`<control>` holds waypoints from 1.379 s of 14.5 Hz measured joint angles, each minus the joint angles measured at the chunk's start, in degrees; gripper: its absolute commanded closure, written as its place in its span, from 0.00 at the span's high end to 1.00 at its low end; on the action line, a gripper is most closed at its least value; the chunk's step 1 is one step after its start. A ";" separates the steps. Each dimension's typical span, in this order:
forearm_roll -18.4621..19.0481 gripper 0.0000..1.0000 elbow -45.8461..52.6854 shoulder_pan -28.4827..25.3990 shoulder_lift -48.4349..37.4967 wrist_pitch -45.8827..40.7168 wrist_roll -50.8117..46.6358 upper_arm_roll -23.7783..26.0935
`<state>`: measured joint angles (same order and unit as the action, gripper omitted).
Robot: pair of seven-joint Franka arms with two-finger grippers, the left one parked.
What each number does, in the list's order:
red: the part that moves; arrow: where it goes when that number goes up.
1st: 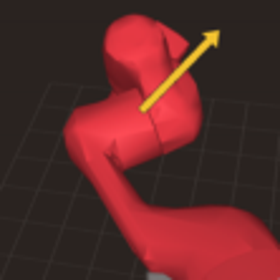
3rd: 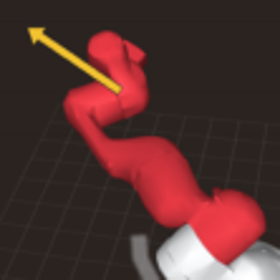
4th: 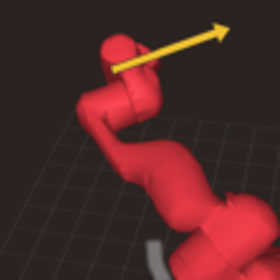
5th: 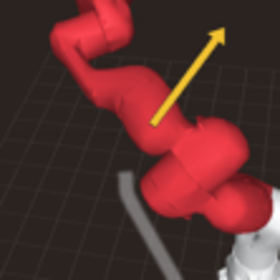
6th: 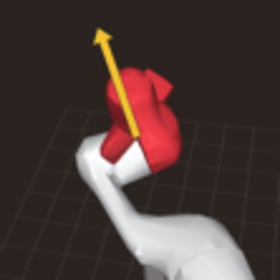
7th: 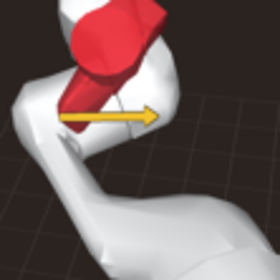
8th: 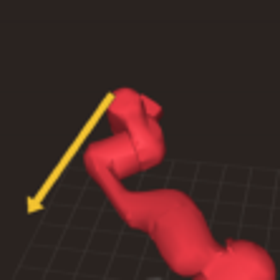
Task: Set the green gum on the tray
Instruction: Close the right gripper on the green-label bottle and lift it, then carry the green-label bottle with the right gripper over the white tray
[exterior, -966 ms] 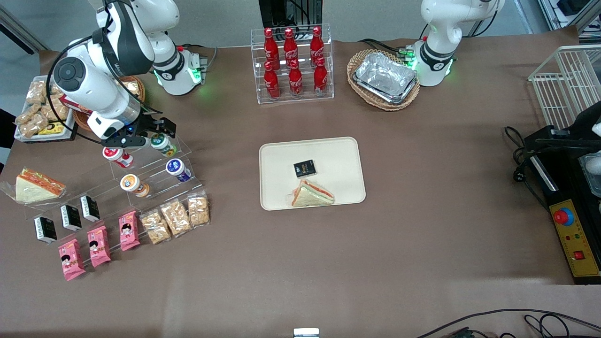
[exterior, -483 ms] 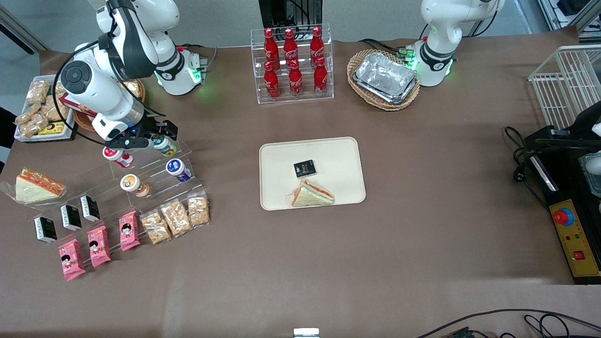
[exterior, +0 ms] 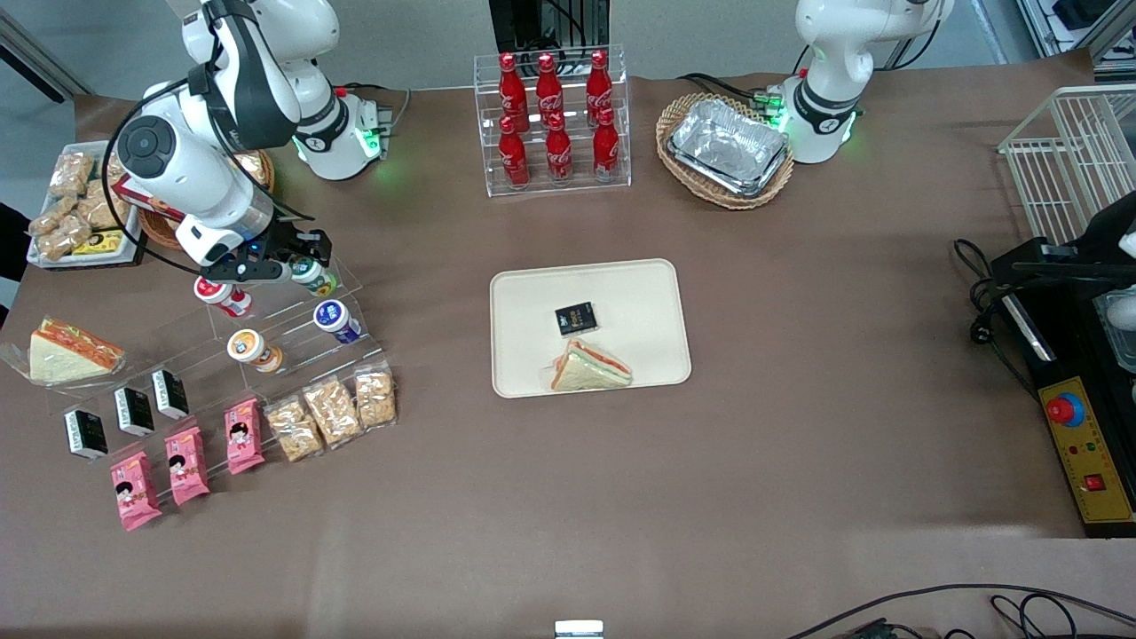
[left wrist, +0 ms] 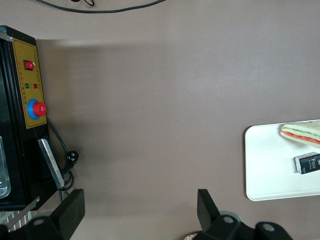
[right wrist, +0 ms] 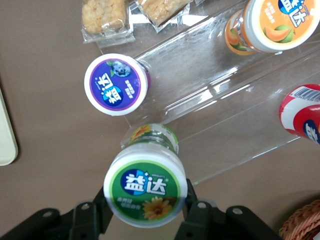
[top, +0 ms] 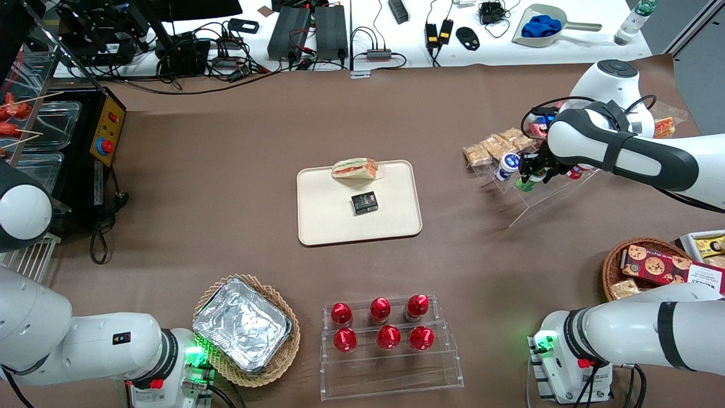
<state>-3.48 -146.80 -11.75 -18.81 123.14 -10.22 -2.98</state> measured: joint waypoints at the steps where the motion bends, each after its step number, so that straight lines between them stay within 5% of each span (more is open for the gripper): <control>1: 0.00 0.26 0.01 0.00 -0.01 0.00 0.00 0.00; 5: 0.00 0.26 1.72 0.00 -1.27 -1.62 0.00 0.00; 13: -0.17 0.26 24.32 -0.09 -3.56 -26.30 -1.13 0.99; 20: -3.59 0.26 36.58 -0.97 4.24 -29.13 -23.70 17.44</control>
<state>-7.06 -110.22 -12.72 -14.56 94.01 -33.92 14.46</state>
